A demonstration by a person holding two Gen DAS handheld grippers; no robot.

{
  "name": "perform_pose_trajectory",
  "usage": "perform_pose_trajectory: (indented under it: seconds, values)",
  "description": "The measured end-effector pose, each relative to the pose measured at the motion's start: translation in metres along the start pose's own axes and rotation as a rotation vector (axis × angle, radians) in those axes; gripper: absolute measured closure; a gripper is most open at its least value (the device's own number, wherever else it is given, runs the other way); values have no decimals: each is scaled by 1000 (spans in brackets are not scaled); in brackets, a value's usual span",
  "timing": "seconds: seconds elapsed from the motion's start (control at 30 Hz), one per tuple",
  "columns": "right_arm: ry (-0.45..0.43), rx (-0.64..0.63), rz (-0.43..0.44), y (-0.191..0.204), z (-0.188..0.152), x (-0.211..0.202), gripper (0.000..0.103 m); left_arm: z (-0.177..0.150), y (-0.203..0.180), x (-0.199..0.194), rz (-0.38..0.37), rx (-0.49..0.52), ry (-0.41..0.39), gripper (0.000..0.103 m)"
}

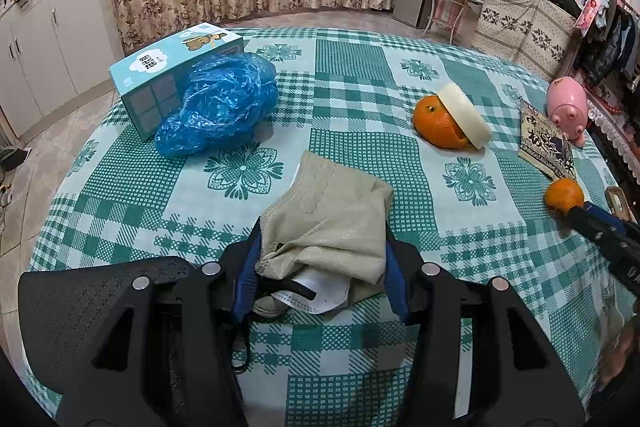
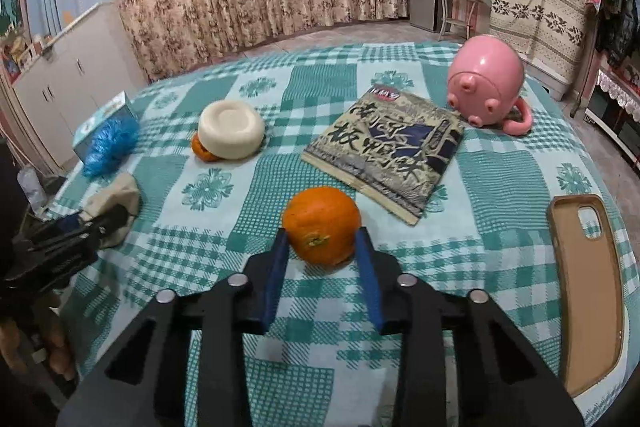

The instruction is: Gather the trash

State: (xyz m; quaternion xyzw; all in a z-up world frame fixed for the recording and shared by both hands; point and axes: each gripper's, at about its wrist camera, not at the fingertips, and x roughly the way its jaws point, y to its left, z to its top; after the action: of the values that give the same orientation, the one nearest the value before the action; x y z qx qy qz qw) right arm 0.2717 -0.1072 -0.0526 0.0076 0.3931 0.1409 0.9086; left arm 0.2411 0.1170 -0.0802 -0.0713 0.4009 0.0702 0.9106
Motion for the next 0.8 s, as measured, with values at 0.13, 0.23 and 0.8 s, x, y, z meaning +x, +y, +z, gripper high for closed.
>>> perform_pose_trajectory:
  seconds: [0.13, 0.23, 0.8]
  values:
    - [-11, 21, 9, -8, 1, -6, 72, 0, -1, 0, 6, 5, 2, 52]
    - [-7, 27, 11, -10, 0, -6, 72, 0, -1, 0, 7, 6, 2, 52]
    - [3, 1, -4, -9, -6, 4, 28, 0, -1, 0, -2, -1, 1, 51]
